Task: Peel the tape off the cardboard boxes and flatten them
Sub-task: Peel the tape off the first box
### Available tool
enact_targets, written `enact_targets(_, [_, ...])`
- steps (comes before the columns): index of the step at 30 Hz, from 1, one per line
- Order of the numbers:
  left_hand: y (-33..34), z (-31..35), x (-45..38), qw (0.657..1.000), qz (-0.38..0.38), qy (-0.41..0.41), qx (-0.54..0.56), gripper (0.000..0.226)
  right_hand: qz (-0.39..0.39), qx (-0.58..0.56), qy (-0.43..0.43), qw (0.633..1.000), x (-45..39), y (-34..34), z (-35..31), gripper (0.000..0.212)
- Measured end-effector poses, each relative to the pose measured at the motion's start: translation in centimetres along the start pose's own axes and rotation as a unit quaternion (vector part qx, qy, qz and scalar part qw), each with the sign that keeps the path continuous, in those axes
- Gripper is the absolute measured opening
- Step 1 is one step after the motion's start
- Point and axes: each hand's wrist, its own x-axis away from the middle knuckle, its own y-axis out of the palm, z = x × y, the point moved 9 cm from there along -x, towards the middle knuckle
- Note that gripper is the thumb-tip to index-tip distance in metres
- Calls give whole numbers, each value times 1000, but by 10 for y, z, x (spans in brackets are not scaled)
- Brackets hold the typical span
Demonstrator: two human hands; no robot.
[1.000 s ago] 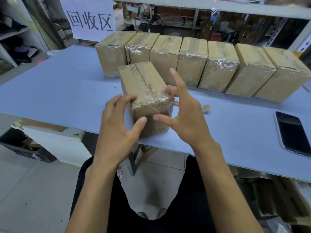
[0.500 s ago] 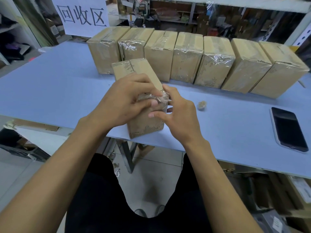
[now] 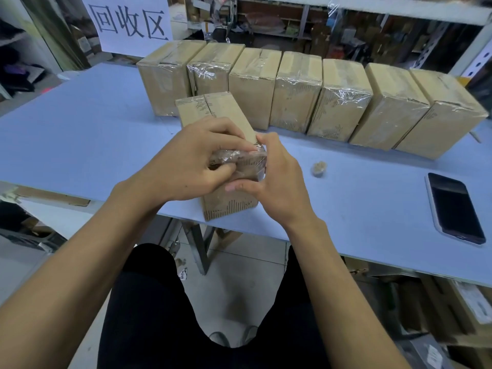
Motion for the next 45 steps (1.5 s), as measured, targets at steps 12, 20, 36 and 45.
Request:
enact_targets(12, [5,-1,-2,998,22,-4,-50,44,18,56,-73,996,-4,-17,1,51])
enact_targets(20, [0,5,5,990,106,-3,-89,36,13,68,-61,996,-7,-33,-3,36])
enact_targets(36, [-4,-4,-10,985,151,-64,-58,21,-40,-89,6,995,-10,-18,10,38])
enact_targets(45, [3,-26,-46,993,23,-116,-14,37,-28,-140,7,990,-1,-27,11,41])
